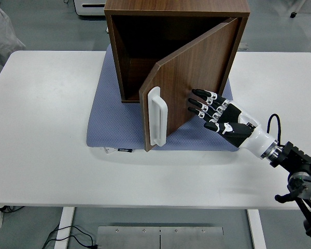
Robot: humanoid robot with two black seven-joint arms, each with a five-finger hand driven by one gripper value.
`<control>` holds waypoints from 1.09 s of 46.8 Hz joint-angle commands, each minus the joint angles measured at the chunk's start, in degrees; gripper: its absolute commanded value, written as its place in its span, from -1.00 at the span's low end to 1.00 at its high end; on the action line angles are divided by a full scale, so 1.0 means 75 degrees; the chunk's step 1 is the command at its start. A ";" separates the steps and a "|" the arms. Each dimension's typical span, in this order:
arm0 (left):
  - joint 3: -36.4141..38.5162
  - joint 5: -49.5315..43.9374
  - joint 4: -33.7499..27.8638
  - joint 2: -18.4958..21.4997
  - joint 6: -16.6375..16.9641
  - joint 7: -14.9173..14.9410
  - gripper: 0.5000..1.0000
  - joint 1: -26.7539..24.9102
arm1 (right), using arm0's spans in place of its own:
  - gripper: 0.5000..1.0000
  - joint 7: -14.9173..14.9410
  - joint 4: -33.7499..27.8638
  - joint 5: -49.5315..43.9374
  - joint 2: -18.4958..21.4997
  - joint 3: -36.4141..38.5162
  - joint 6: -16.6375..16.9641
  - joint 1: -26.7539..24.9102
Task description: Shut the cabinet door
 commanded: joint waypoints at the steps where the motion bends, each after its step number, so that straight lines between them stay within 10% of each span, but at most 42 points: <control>1: 0.0000 0.0000 0.0000 0.0000 -0.0009 0.0000 1.00 0.0000 | 1.00 -0.0034 -0.0194 0.0002 0.0135 -0.0027 0.0001 0.0205; 51: 0.0000 0.0000 0.0000 0.0000 0.0003 0.0000 1.00 0.0000 | 1.00 -0.0257 -0.1682 0.0084 0.0862 -0.1187 0.0001 0.2292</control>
